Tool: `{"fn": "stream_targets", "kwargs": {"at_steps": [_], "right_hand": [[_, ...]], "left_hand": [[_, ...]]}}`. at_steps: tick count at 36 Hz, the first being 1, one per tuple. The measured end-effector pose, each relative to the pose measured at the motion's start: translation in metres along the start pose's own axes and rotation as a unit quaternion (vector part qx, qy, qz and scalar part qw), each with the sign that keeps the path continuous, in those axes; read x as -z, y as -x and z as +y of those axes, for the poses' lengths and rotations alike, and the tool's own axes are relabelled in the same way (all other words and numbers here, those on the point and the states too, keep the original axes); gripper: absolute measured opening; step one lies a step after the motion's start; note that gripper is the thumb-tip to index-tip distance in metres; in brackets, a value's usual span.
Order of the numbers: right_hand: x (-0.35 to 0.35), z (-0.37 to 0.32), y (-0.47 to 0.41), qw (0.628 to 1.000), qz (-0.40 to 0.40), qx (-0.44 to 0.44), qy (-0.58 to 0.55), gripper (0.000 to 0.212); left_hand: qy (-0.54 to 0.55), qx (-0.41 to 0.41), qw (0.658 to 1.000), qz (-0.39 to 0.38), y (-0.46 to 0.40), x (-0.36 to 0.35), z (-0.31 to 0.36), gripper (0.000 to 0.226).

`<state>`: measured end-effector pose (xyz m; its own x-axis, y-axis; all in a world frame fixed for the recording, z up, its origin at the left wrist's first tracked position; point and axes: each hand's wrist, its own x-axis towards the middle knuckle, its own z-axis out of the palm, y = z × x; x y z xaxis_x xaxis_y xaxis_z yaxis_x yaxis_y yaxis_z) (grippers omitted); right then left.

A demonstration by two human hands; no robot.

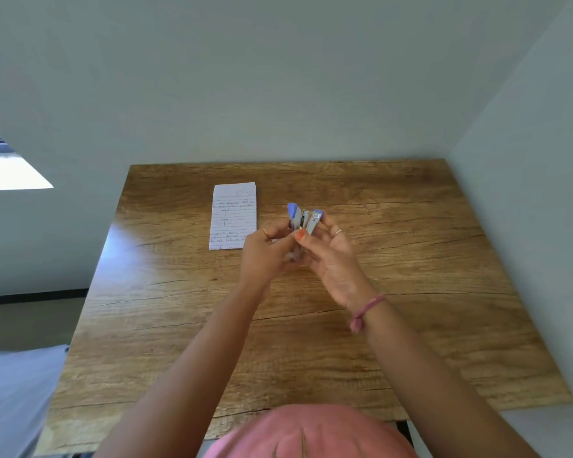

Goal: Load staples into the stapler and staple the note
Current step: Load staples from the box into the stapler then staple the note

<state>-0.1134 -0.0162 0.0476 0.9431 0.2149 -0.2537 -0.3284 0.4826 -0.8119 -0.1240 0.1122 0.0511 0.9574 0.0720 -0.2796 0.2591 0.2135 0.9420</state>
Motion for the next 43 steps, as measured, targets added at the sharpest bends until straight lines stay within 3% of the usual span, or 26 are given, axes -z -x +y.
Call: {"fn": "stream_targets", "kwargs": {"at_steps": [4, 11, 14, 21, 31, 36, 43], "right_hand": [[-0.001, 0.011, -0.001, 0.999, 0.012, 0.005, 0.043, 0.049], [0.007, 0.014, -0.003, 0.988, 0.078, 0.011, 0.131, 0.053], [0.010, 0.012, -0.003, 0.984, 0.062, 0.033, 0.166, 0.039], [0.015, 0.013, 0.001, 0.983, 0.028, 0.062, 0.170, 0.046], [0.021, 0.012, -0.004, 0.984, 0.039, 0.038, 0.167, 0.026], [0.030, 0.009, -0.013, 0.980, 0.080, 0.032, 0.180, 0.026], [0.036, 0.009, -0.023, 0.965, 0.125, 0.020, 0.232, 0.014]], "left_hand": [[-0.067, -0.009, 0.997, 0.034, 0.000, -0.012, -0.012, 0.015], [-0.117, -0.006, 0.993, 0.014, 0.007, -0.025, -0.024, 0.018], [-0.110, 0.004, 0.994, 0.009, 0.007, -0.026, -0.026, 0.018], [-0.091, 0.005, 0.996, 0.018, 0.010, -0.026, -0.028, 0.015], [-0.137, -0.016, 0.990, 0.031, 0.007, -0.014, -0.028, 0.019], [-0.177, -0.037, 0.980, 0.081, 0.002, 0.003, -0.026, 0.015], [-0.293, -0.092, 0.942, 0.136, -0.012, 0.016, -0.024, 0.031]]}}
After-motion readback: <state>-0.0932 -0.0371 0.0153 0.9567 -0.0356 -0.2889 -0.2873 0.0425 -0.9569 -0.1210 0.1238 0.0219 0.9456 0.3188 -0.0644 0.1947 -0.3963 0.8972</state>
